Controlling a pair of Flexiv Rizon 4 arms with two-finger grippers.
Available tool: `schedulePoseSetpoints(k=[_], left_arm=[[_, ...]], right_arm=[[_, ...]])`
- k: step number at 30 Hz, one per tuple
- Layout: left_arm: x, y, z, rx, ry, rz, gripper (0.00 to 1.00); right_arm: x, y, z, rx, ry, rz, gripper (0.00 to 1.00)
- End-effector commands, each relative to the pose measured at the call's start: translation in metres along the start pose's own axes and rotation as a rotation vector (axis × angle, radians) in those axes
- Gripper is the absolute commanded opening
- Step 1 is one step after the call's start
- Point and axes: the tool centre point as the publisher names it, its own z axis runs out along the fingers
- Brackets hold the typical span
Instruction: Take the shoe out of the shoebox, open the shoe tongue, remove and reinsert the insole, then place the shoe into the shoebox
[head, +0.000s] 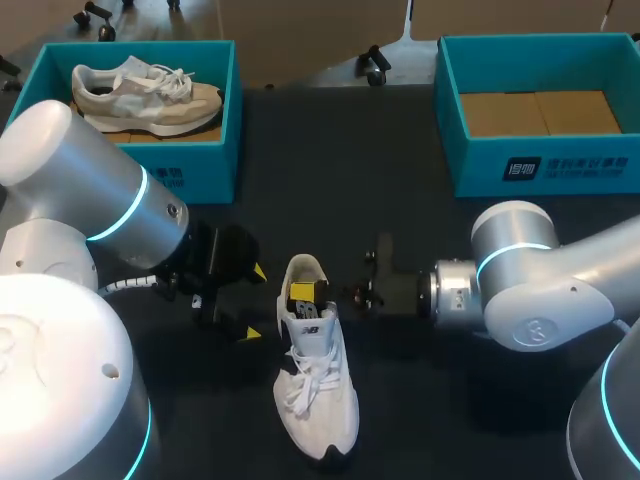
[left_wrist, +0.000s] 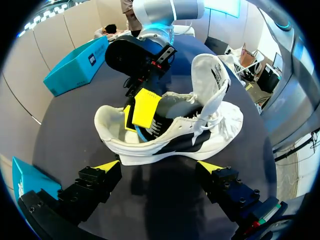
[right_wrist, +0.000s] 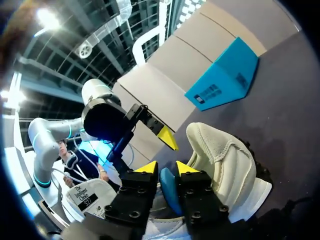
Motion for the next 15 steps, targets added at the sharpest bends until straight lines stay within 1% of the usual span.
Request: schedulePoseSetpoints(k=[1,2,9,15], left_arm=[[0.000,0.000,-0.001,0.000,0.000,0.000,1.00],[0.000,0.000,-0.001,0.000,0.000,0.000,1.00],[0.000,0.000,-0.001,0.000,0.000,0.000,1.00],[0.000,0.000,-0.001,0.000,0.000,0.000,1.00]], right_arm=[[0.009,0.009,-0.004,0.015,-0.024,-0.015,0.47],[0.010,0.012,-0.004,0.021,-0.027,-0.023,0.49],[0.015,0.023,-0.010,0.056,-0.041,-0.050,0.49],[0.020,0.027,-0.014,0.087,-0.028,-0.059,0.48]])
